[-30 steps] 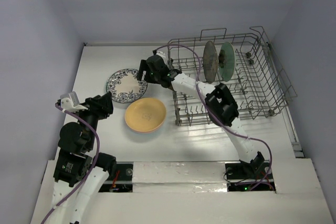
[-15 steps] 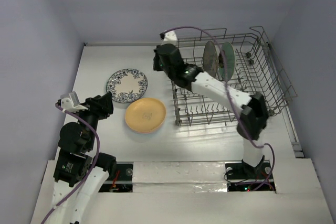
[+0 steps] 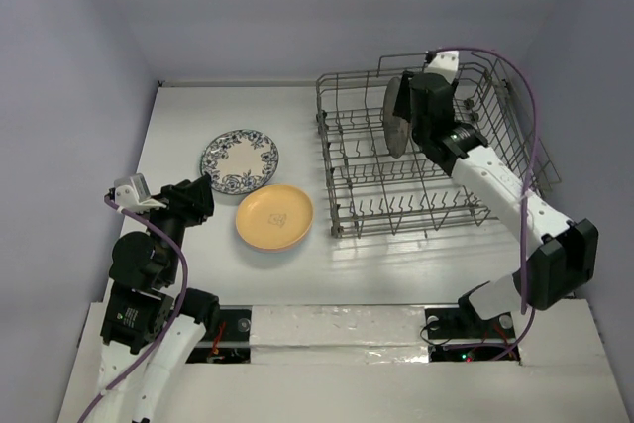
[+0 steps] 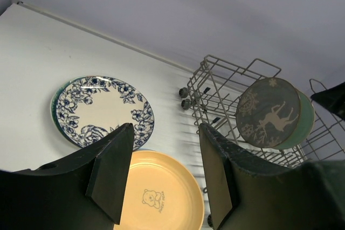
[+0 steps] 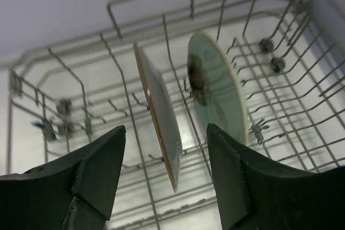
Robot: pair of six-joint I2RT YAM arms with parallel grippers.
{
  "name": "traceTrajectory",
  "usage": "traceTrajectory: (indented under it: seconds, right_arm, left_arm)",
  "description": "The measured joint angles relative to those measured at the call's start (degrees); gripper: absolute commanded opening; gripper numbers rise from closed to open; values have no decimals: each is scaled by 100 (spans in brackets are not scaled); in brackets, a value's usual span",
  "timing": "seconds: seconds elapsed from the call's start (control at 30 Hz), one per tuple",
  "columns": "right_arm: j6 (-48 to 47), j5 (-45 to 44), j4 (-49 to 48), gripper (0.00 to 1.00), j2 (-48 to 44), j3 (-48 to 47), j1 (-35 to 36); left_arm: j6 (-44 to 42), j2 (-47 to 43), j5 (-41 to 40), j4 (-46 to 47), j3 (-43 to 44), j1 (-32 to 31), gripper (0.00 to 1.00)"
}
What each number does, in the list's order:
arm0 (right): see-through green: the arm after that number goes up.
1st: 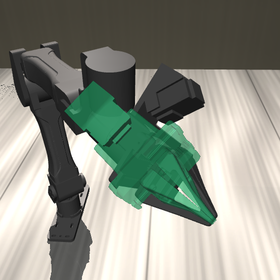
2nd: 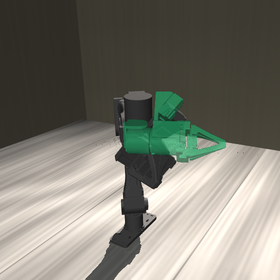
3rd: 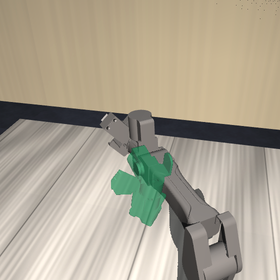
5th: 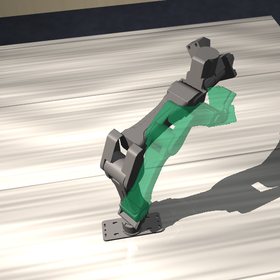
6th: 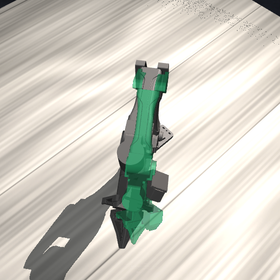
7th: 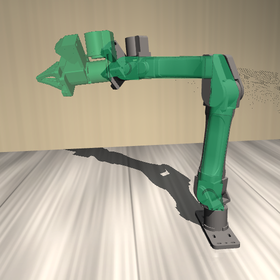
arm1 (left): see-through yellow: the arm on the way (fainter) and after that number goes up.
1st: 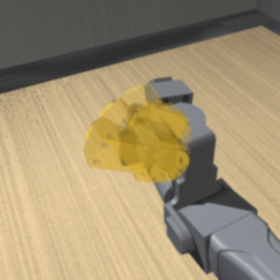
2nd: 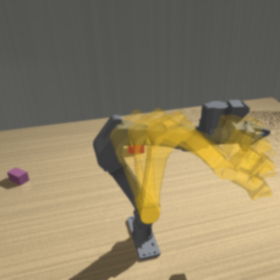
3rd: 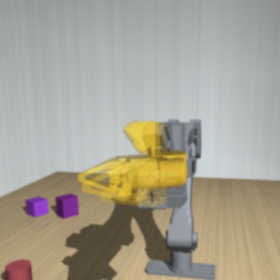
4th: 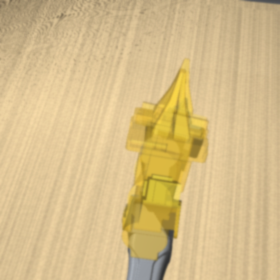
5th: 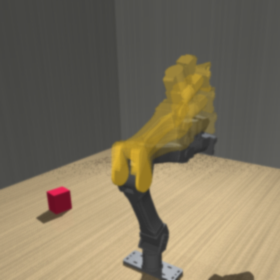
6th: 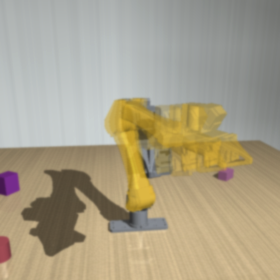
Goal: Unload the plates from the dish rack
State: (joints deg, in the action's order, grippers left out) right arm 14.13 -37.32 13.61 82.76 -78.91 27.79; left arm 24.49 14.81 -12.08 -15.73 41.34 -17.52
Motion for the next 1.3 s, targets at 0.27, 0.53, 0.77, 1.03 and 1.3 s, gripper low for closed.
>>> traceTrajectory:
  seconds: [0.27,0.53,0.77,1.03,1.3]
  right_arm:
    - [-164,308,286,51,960,-28,-271]
    - [-459,-33,658,16,1794,-785,-332]
    - [-811,-44,866,0,1788,-946,-262]
    - [-1335,-422,975,0,1434,-1303,-76]
    - [-1023,-157,951,0,317,-1419,-76]
  left_arm:
    - [0,-2,7,0,0,0,48]
    - [0,-7,7,0,-2,0,48]
    - [0,-42,7,0,-2,0,48]
    - [0,-42,11,0,-9,0,48]
    - [0,-42,13,0,-9,0,48]
